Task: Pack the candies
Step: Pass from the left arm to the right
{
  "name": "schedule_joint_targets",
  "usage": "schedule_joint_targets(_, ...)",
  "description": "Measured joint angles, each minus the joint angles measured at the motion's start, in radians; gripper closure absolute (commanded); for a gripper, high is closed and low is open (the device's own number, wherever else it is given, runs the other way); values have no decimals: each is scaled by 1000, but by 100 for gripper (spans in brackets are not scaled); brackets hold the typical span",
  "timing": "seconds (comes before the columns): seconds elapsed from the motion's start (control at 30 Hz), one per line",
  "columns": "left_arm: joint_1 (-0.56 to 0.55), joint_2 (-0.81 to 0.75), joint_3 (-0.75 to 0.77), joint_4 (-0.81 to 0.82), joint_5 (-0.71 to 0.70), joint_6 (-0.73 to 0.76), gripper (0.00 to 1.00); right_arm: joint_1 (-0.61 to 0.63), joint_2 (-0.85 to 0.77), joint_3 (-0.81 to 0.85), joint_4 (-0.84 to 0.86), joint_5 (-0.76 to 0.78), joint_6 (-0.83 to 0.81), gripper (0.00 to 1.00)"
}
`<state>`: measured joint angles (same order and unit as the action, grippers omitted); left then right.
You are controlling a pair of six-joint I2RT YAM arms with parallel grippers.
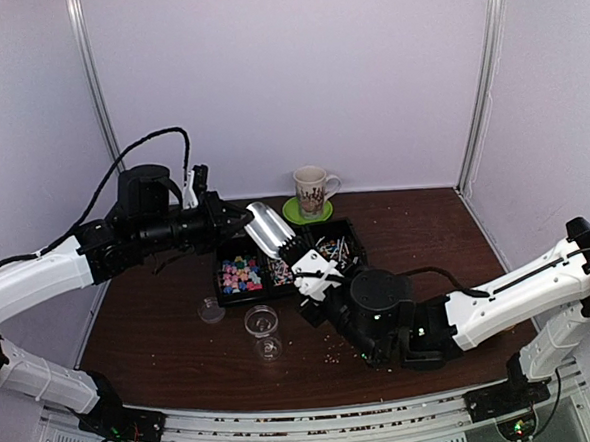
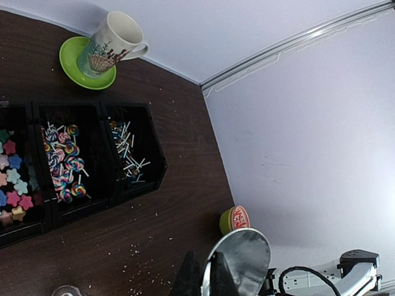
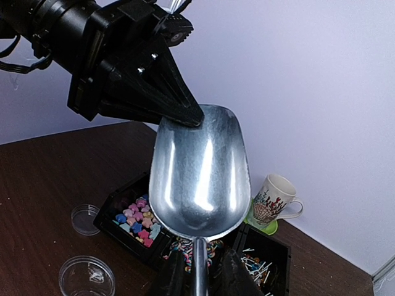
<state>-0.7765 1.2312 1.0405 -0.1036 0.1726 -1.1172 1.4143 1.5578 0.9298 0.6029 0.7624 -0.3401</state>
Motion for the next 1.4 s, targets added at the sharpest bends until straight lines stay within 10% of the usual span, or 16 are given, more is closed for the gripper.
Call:
schedule_joint_targets(0.83,-18,6,-1,31,-2,-15,99,0,2,0,32,-3,-36,100)
schedule_joint_targets(1.03,-20,7,-1,44,-1,-18,54,0,2,0,35,-6,-47,100)
schedule_joint_targets(1.4,29,-14,0,-72,-57,93,2,-27,-93,-47,-98,-30,56,100)
